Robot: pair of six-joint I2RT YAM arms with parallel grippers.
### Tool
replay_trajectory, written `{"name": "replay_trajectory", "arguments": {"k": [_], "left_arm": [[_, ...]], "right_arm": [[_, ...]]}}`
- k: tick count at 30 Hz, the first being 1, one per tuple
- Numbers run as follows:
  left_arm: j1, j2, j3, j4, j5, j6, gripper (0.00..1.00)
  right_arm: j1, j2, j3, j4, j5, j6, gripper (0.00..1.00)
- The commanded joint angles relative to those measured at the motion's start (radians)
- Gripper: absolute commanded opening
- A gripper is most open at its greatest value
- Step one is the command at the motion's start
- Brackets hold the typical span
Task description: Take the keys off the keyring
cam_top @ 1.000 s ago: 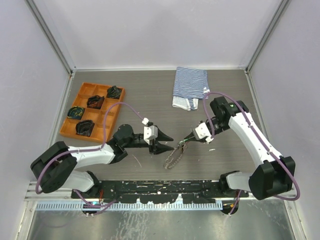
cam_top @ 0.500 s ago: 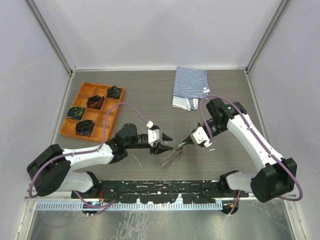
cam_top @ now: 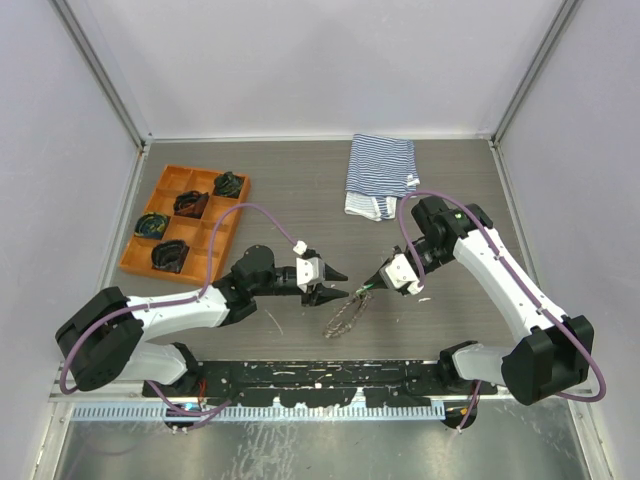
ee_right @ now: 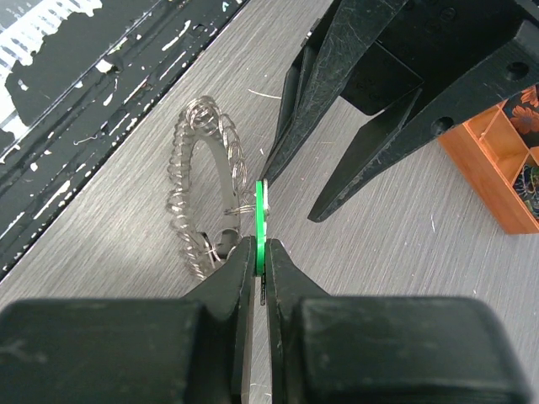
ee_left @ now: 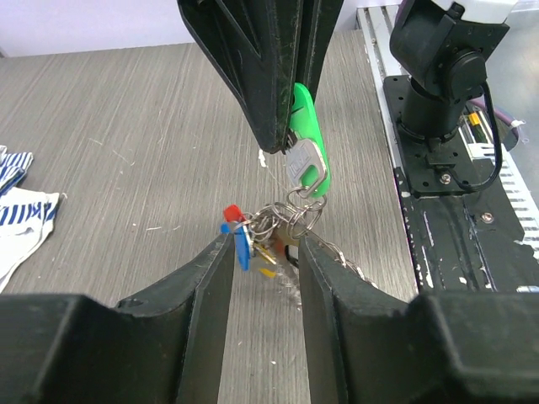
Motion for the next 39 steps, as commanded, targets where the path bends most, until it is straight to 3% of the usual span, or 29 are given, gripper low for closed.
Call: {"name": "replay_trajectory", "arguments": {"k": [1,21,39], "left_arm": [[0.001,-0.007,0.015,0.073,0.018,0.001,0.38],[0.002,-0.058,0.044,-0.002,0.016,-0.063,0.38],[0.002,0.042,0.029,0.109,-0.011,-0.119,0.34]], "right_arm": [[0.002,-0.007,0.034,0.013,-0.060,-0.015,0.01],[-0.005,-0.023,0.049,0.040,-0.047,0.065,0.01],[-0.006,-0.006,0.054,0.027,-0.045,0.053,0.01]]}}
